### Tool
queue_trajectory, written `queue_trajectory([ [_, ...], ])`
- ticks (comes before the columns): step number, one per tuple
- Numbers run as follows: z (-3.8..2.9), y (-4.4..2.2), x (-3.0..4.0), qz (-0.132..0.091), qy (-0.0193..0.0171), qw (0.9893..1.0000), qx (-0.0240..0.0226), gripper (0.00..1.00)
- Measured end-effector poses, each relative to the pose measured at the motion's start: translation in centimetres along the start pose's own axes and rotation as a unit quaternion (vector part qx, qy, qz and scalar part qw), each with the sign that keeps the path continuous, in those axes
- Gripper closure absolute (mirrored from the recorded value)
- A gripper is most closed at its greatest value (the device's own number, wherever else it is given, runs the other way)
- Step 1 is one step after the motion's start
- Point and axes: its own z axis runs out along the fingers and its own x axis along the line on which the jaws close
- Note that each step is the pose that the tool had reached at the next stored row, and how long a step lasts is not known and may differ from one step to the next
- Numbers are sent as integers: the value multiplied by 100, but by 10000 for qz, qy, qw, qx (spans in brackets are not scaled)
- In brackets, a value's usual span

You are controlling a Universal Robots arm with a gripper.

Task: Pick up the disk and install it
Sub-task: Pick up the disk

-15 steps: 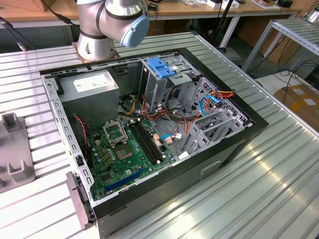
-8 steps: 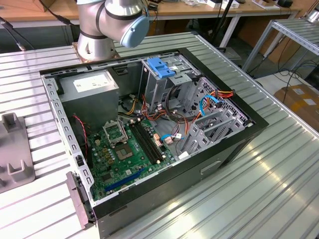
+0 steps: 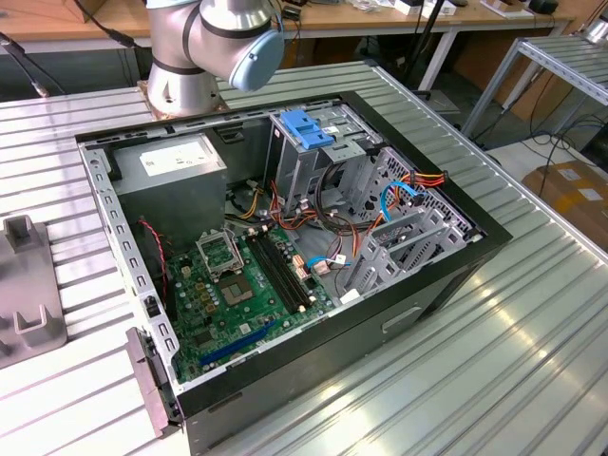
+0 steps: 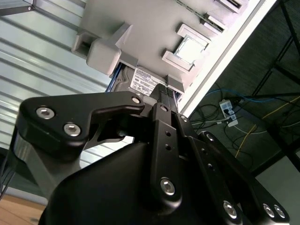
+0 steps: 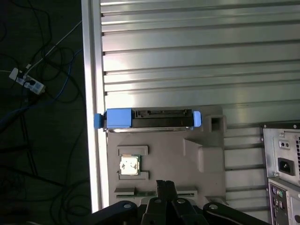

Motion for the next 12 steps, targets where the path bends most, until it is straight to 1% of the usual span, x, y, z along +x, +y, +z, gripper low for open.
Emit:
queue_trajectory([
  [4,0,0,0,-42,2,10000,-1,90],
  [10,0,0,0,-264,12,9996,-6,90],
  [12,0,0,0,-389,17,9992,-9,90],
])
